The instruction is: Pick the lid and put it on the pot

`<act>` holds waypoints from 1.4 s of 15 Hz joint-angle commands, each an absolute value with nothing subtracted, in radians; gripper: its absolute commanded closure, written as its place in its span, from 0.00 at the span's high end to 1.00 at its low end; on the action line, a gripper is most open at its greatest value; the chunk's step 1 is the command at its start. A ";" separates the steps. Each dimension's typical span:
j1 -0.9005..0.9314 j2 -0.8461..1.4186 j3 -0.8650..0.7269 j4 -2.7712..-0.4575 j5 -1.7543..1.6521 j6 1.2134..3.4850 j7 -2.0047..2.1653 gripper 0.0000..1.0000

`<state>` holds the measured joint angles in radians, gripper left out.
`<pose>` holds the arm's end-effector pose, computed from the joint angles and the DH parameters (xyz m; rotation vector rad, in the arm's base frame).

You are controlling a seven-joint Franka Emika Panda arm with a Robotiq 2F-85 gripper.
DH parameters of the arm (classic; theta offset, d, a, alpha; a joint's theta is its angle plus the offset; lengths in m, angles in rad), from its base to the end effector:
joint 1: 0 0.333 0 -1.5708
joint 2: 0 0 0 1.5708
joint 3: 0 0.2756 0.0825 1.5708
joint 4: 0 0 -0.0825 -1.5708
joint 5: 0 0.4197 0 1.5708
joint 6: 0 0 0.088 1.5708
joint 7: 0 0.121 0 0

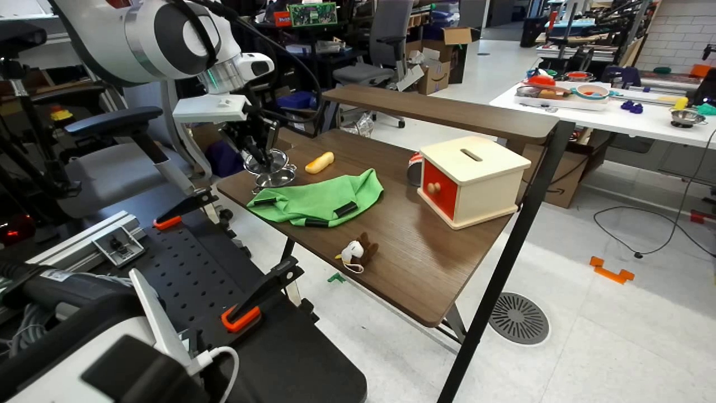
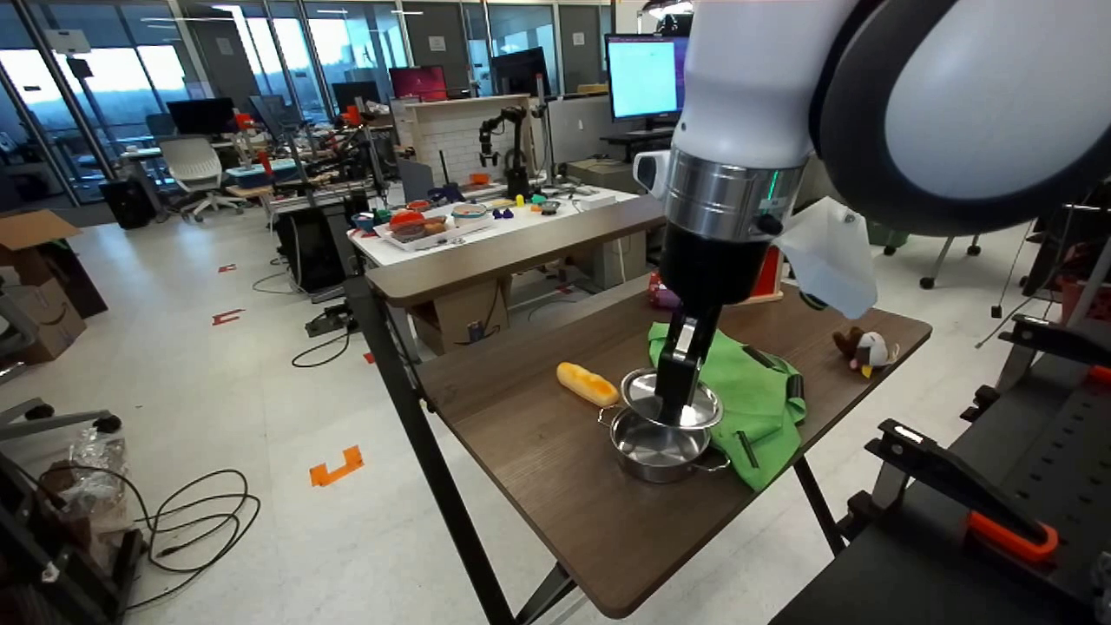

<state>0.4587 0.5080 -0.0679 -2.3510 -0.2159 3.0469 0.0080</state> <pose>0.4672 0.2048 0.0508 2.9508 0.9250 0.3030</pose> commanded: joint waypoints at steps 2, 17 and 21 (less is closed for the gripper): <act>0.587 0.574 -0.176 -2.313 -0.252 3.096 0.083 0.06; 0.676 0.737 -0.237 -2.145 -0.203 3.064 0.147 0.50; 0.678 0.731 -0.240 -2.150 -0.208 3.066 0.143 0.77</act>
<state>0.6643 0.7133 -0.2287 -2.1649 -0.2165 3.0640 0.1389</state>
